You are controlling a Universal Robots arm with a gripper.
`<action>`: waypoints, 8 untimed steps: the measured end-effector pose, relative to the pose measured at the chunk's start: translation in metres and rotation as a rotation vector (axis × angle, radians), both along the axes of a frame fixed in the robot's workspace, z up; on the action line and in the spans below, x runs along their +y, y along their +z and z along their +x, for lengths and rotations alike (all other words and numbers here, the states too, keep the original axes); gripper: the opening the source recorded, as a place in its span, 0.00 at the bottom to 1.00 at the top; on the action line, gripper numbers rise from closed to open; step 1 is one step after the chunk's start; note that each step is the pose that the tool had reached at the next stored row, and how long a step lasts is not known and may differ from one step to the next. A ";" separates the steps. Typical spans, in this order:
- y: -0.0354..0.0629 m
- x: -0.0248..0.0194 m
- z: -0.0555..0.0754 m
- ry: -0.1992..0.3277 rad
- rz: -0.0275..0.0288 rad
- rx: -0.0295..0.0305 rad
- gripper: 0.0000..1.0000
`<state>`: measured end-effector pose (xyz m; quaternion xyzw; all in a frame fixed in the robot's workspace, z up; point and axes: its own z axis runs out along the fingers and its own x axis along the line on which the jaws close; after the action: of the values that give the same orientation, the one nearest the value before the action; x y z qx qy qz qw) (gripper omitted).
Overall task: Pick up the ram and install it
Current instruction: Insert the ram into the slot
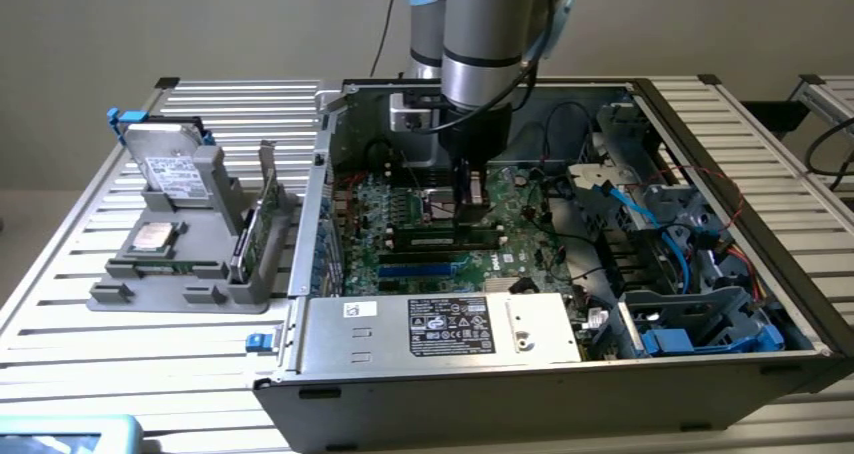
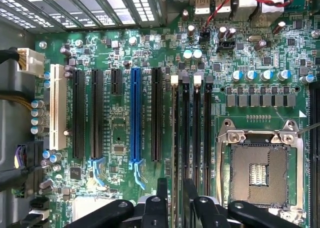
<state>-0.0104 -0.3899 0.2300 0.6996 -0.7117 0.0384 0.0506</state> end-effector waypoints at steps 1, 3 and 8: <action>0.0019 0.0000 0.000 0.000 0.0000 0.0000 0.27; 0.0051 -0.0002 0.001 0.000 -0.0002 0.0000 0.27; 0.0124 -0.0019 0.005 0.000 -0.0001 0.0000 0.27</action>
<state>-0.0051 -0.3918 0.2424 0.6997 -0.7116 0.0385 0.0507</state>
